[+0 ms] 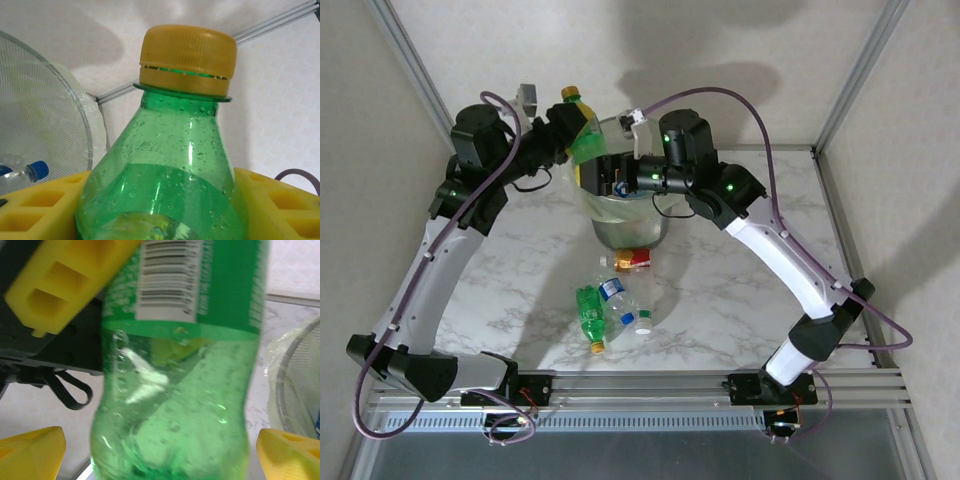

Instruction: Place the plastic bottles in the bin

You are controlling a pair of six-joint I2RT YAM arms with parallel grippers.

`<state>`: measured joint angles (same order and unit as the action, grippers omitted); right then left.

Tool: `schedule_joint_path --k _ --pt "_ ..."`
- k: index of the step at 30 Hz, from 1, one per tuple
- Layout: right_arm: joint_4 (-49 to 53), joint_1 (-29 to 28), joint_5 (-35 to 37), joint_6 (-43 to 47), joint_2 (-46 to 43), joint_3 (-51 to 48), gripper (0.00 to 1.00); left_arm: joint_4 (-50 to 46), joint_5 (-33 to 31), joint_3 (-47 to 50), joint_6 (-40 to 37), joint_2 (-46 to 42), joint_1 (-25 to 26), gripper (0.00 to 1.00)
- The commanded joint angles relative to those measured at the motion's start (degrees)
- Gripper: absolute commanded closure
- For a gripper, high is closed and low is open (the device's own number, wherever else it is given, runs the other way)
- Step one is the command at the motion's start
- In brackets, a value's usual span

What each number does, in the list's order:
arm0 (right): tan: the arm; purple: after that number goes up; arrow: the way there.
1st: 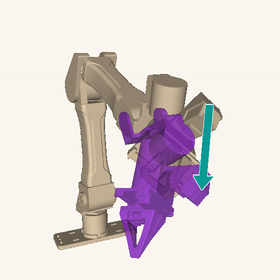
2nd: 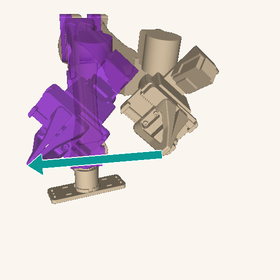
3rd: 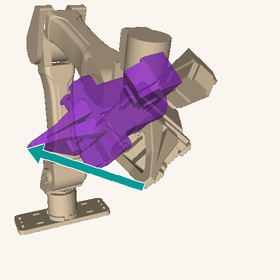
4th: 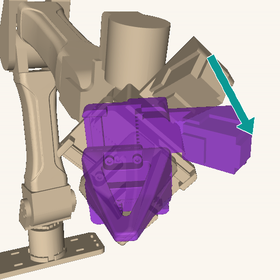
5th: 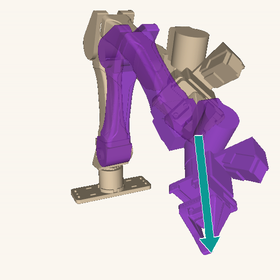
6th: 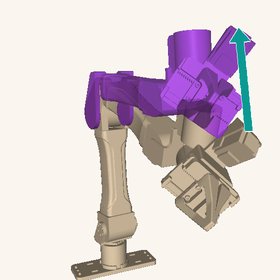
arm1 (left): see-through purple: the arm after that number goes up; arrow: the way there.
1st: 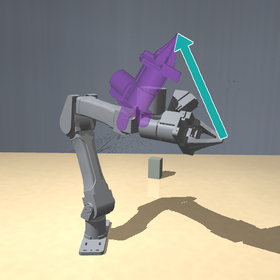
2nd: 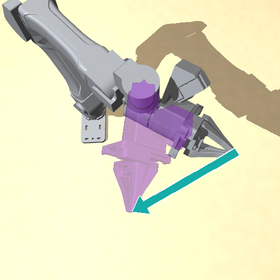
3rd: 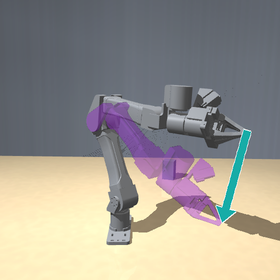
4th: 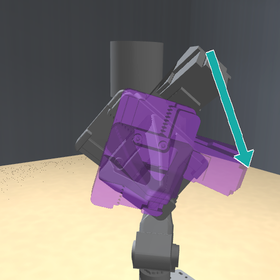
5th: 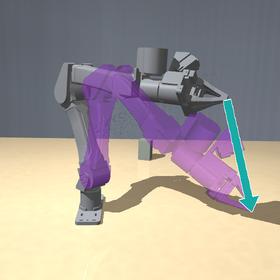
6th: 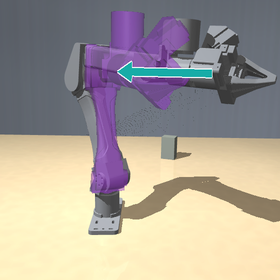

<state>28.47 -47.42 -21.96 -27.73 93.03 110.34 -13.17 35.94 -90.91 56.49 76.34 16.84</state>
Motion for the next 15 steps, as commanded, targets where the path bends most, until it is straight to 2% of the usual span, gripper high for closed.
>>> schedule_joint_path --k 1,10,15 --pt "-1.2 -0.8 -2.1 0.8 0.9 2.4 0.04 4.9 2.5 1.9 1.9 -1.1 0.3 0.45" --pt "-1.3 -1.2 -1.6 0.8 0.7 1.5 0.14 9.1 3.0 4.0 4.3 -1.7 0.3 0.45" --pt "-1.6 -1.3 0.0 0.7 0.0 0.4 0.24 10.9 3.3 4.5 5.2 -1.1 0.5 0.46"
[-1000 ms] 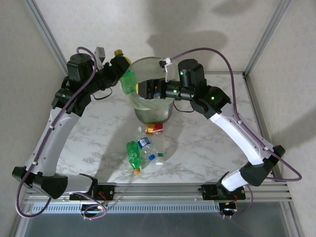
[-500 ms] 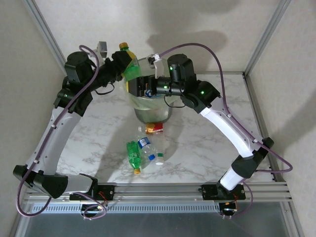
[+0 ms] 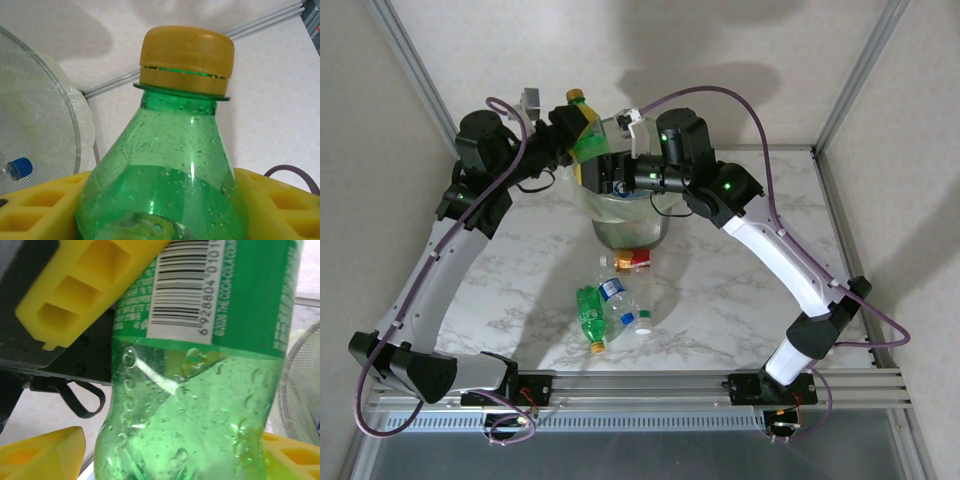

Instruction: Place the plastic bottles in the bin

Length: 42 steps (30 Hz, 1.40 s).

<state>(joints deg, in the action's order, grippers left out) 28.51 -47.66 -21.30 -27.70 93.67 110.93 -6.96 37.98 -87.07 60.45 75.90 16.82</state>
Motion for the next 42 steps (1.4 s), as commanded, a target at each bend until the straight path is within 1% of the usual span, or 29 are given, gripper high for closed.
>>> schedule_joint_path --k 1,7,10,16,18,21,22,28,32,35,42 --pt "-1.6 -1.0 -0.2 0.7 -0.7 -0.5 0.26 4.7 1.3 0.6 1.3 -0.6 0.5 0.46" --pt "-1.4 -1.1 3.2 0.7 -1.2 -1.0 0.35 4.9 1.1 0.9 1.2 -0.3 0.6 0.45" --pt "-1.2 -1.1 4.6 0.7 -1.2 -1.0 0.37 4.7 0.9 1.1 1.0 -0.3 0.6 0.44" --pt "-1.1 -1.1 7.1 0.9 -1.5 -0.8 0.4 3.8 -0.1 1.1 0.0 -0.3 0.6 0.35" --pt "-1.1 -1.1 7.8 0.9 -1.7 -0.8 0.41 3.6 -0.2 1.1 -0.2 -0.4 0.5 0.25" --pt "-0.8 -1.1 9.1 0.8 -1.8 -0.8 0.41 2.8 -1.7 1.0 -1.0 -0.7 0.6 0.02" --pt "-0.5 -1.1 9.8 0.7 -1.8 -0.8 0.41 2.6 -2.4 0.9 -1.6 -1.0 0.6 0.0" --pt "1.5 -0.7 14.5 -0.2 -1.5 0.4 0.41 -2.3 -6.7 -2.2 -6.4 -1.9 0.4 0.0" --pt "4.8 0.9 17.8 -2.4 0.2 2.8 0.41 -8.1 -14.8 -3.7 -10.9 -3.6 0.4 0.0" --pt "7.0 2.6 18.7 -4.5 2.0 4.4 0.42 -10.4 -19.1 -3.6 -13.0 -5.3 0.2 0.0" --pt "10.0 5.0 18.0 -7.4 6.4 7.1 0.42 -15.7 -24.6 -2.9 -15.7 -7.4 0.1 0.03"
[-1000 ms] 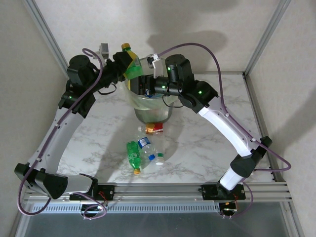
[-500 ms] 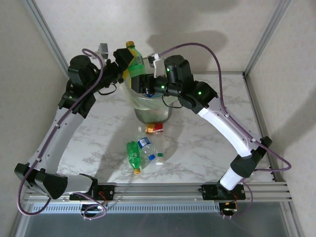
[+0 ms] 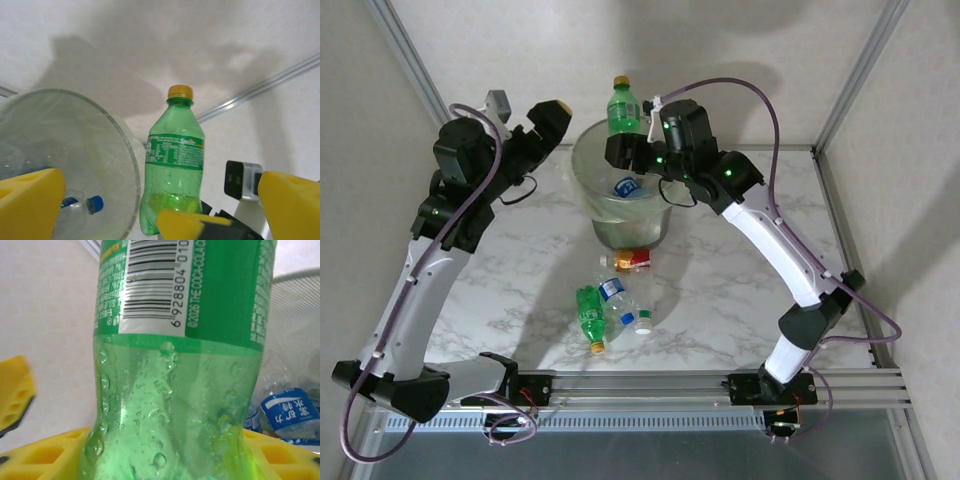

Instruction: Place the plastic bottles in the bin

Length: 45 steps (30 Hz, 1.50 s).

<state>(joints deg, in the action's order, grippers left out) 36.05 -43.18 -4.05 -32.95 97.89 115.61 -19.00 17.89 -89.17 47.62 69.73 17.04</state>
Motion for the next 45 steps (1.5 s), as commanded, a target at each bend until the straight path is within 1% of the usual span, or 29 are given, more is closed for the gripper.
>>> schedule_joint_path --k 1,5,9,12,15,16,19,24,27,34,39,45 --pt "3.2 0.9 0.4 -2.3 3.3 3.2 0.42 -4.2 -5.6 -0.5 -3.1 -1.7 -0.2 0.03" --pt "6.3 1.3 0.3 -2.5 7.4 6.4 0.43 -6.2 -7.7 1.1 -3.7 -3.5 -0.5 0.04" --pt "6.1 1.2 -0.2 -2.6 9.4 6.7 0.42 -7.4 -8.1 2.8 -3.9 -4.6 -0.7 0.05" --pt "6.6 1.2 -0.2 -2.6 11.7 8.3 0.35 -7.6 -8.3 4.1 -3.8 -5.5 -0.7 0.05" --pt "9.1 1.3 0.4 -1.9 14.9 12.5 0.17 -7.7 -8.5 5.1 -3.6 -6.1 -0.8 0.05" --pt "9.8 1.3 0.4 -1.6 15.8 13.9 0.13 -7.8 -8.9 5.5 -3.6 -6.4 -0.8 0.05" --pt "11.5 1.4 0.7 -0.9 17.4 17.3 0.08 -8.7 -10.4 6.7 -3.6 -7.3 -0.8 0.03" --pt "11.2 1.3 1.0 0.1 15.6 17.8 0.09 -9.9 -11.5 9.6 -3.5 -9.1 -0.8 0.05" --pt "9.9 1.0 2.0 1.4 11.9 14.5 0.1 -10.7 -11.6 11.9 -3.3 -10.2 -0.8 0.07" --pt "4.2 -2.2 5.6 5.7 -1.4 -0.1 0.1 -11.3 -11.2 19.4 -1.9 -13.5 -0.8 0.12" --pt "0.6 -5.6 6.8 8.2 -9.6 -9.9 0.1 -12.3 -12.0 24.6 -0.4 -16.1 -0.8 0.15" --pt "0.9 -10.5 10.6 9.2 -15.3 -17.7 0.1 -13.8 -13.8 31.2 3.3 -19.0 -0.7 0.2"
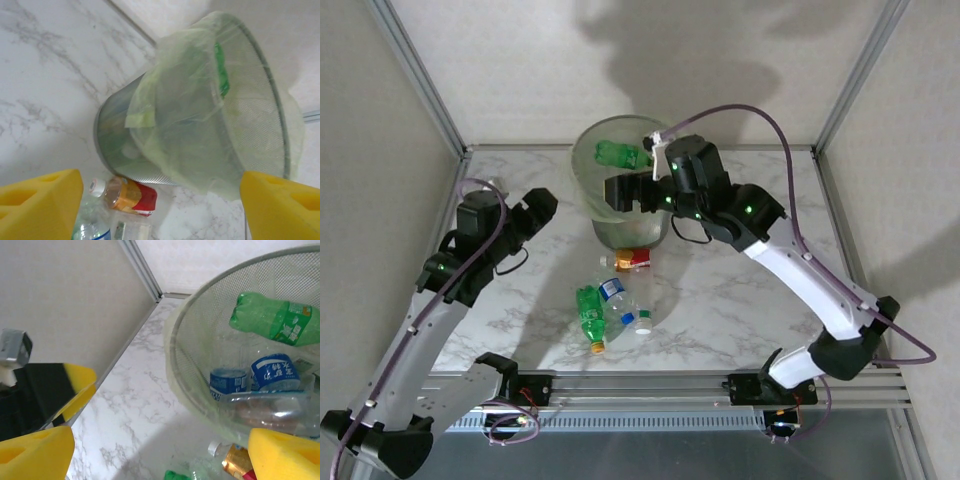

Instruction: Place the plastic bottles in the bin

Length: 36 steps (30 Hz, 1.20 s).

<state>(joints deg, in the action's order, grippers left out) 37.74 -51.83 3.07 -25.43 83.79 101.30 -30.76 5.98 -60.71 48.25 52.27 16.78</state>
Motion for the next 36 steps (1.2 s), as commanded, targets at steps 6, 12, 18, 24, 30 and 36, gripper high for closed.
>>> schedule_joint_path --k 6,12,18,24,30,36 --pt "-0.6 -5.1 5.6 -0.9 -6.2 -13.6 0.1 -3.5 -2.3 8.2 4.9 -2.0 0.1 0.24" --pt "-1.4 -6.7 7.1 -5.5 -10.7 -25.1 0.1 -2.1 -2.4 14.5 7.2 -3.2 3.4 0.23" --pt "-2.6 -7.1 7.6 -10.3 -11.8 -35.3 0.09 -0.1 -3.4 19.1 9.6 -3.0 7.3 0.22" --pt "-3.7 -7.1 10.1 -16.4 -8.4 -40.7 0.09 0.8 -5.9 17.7 9.1 -2.2 7.5 0.21" --pt "-6.6 -7.0 8.8 -19.4 -2.2 -42.2 0.1 2.0 -5.0 16.5 8.4 0.1 7.5 0.21" --pt "-7.5 -7.0 8.9 -20.7 1.8 -41.6 0.11 2.0 -5.2 15.6 7.5 0.5 7.5 0.21"
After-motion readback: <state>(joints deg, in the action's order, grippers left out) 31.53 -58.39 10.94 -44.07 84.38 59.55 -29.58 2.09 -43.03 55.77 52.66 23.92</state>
